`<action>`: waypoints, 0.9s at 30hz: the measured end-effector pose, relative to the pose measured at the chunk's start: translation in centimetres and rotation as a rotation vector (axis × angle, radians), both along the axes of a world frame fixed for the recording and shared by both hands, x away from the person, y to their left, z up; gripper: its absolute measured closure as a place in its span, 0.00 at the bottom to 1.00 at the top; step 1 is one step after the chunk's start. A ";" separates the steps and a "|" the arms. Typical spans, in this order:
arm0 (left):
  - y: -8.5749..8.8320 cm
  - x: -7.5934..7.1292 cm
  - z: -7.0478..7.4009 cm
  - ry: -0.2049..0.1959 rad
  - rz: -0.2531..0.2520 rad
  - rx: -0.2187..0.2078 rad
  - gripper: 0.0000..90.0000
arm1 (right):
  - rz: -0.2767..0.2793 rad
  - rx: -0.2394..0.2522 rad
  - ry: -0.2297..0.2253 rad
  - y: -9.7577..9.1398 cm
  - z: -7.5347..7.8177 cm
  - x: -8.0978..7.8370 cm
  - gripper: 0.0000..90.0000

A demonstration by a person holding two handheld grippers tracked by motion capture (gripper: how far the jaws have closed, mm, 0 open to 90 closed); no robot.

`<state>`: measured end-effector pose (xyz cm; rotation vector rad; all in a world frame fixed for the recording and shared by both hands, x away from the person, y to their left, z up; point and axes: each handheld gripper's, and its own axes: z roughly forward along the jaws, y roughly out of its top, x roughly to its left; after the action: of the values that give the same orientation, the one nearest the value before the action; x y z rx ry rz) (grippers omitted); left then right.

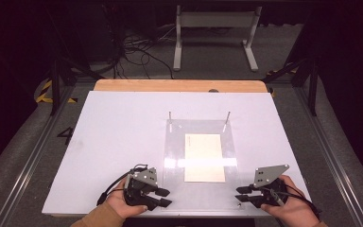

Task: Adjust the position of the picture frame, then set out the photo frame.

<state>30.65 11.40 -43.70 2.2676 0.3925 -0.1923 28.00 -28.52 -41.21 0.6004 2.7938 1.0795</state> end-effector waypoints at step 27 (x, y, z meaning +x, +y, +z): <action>5.2 1.3 0.6 -0.143 0.358 -0.080 0.57 | -0.398 0.257 -0.239 -0.8 1.2 12.2 0.74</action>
<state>31.94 16.64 -43.07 2.0766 0.6913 0.1346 40.18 -29.28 -40.01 0.9342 2.2236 1.3215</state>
